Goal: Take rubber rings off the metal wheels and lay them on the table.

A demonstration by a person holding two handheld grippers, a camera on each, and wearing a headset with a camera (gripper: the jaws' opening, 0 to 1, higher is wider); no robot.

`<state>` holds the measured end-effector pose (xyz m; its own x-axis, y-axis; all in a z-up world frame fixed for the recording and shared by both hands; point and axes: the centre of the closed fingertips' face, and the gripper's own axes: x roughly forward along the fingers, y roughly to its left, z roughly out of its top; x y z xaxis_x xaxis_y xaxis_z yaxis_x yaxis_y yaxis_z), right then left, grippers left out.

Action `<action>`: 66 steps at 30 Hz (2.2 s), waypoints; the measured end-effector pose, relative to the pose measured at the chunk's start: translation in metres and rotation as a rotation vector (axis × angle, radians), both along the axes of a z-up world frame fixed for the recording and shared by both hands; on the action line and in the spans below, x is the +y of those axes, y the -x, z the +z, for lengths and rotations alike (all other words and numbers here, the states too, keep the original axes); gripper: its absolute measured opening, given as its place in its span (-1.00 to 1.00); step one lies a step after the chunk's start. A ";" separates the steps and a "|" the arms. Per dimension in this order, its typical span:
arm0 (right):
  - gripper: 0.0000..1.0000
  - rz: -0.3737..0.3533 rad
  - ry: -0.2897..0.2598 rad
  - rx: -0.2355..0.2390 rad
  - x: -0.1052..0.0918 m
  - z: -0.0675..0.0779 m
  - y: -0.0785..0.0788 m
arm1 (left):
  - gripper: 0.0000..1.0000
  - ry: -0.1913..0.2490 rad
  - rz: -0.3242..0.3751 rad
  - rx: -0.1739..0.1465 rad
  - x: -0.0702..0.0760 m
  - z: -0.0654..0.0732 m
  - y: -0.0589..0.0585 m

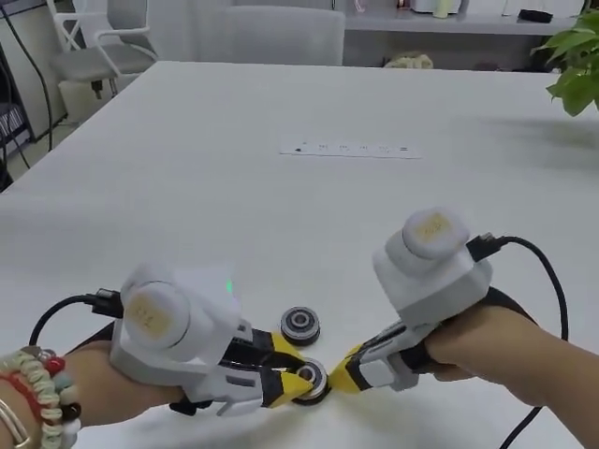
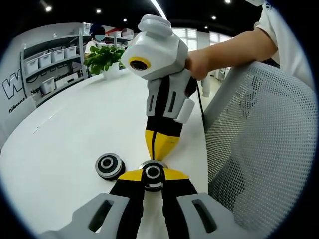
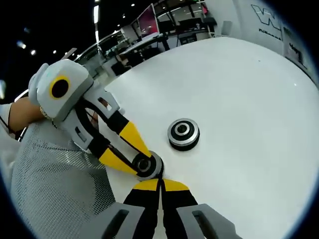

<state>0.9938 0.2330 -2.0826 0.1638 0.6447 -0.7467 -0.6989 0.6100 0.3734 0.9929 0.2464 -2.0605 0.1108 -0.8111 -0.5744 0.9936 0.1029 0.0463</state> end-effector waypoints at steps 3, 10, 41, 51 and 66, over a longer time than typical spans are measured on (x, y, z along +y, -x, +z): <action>-1.00 -0.029 -0.040 0.021 -0.001 0.003 -0.001 | -0.85 0.000 0.002 0.000 0.000 0.000 0.000; -1.00 -0.060 -0.090 0.033 0.002 0.010 -0.005 | -0.85 0.003 0.002 0.000 -0.001 0.000 -0.001; -1.00 -0.028 -0.115 0.040 0.012 0.021 0.000 | -0.85 0.003 -0.001 0.006 0.000 -0.001 -0.001; -1.00 -0.014 -0.142 0.024 0.017 0.027 0.000 | -0.85 0.002 0.002 0.004 -0.001 -0.001 -0.001; -1.00 -0.035 -0.085 0.022 0.009 0.019 -0.003 | -0.85 0.003 -0.005 0.001 -0.001 0.000 -0.001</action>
<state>0.9971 0.2420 -2.0639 0.1715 0.6998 -0.6934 -0.6685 0.5997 0.4398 0.9938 0.2454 -2.0608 0.1065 -0.8131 -0.5723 0.9941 0.0982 0.0454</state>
